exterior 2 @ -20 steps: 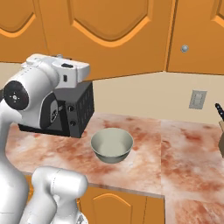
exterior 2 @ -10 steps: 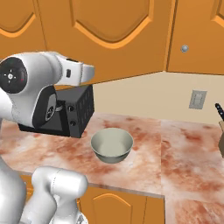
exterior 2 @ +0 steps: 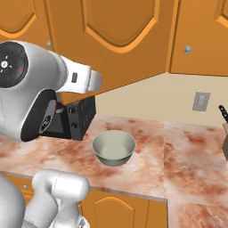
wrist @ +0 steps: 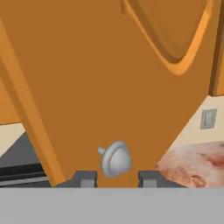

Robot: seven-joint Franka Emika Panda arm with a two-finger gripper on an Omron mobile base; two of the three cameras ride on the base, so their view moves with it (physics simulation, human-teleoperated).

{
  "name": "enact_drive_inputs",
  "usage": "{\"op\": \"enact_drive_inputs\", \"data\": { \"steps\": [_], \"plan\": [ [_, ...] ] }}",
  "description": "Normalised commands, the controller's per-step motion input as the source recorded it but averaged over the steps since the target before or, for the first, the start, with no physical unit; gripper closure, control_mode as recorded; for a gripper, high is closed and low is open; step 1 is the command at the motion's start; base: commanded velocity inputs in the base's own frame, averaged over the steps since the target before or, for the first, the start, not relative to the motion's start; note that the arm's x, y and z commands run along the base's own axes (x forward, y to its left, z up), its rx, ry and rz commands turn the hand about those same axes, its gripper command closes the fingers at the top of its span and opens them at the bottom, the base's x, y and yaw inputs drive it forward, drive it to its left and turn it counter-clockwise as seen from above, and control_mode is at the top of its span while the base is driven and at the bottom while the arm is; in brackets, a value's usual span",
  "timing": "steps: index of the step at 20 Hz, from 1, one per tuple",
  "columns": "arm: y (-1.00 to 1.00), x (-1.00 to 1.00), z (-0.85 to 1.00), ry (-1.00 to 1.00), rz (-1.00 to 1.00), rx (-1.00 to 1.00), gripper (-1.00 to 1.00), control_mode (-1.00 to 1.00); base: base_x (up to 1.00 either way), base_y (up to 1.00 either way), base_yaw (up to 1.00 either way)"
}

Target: Open the cabinet. Pick the tangerine and mango from the cabinet and place them into the bowl. Then close the cabinet.

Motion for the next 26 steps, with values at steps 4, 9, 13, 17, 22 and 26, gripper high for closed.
{"op": "enact_drive_inputs", "data": {
  "steps": [4,9,13,17,22,26],
  "plan": [
    [0.00,-1.00,-1.00,-0.16,0.09,0.00,-1.00,-1.00,0.00,0.00,0.00],
    [0.00,-1.00,-0.75,-0.22,0.11,0.01,-1.00,-1.00,0.00,0.00,0.00],
    [0.21,-0.93,0.31,-0.52,-0.05,0.00,-1.00,-1.00,0.00,0.00,0.00],
    [0.91,-0.64,0.44,-0.59,-0.31,-0.10,-1.00,-1.00,0.00,0.00,0.00],
    [1.00,-0.15,0.20,-0.44,-0.42,-0.17,-1.00,-1.00,0.00,0.00,0.00],
    [0.94,0.37,0.01,-0.18,-0.31,-0.17,-1.00,-1.00,0.00,0.00,0.00]
  ]
}}
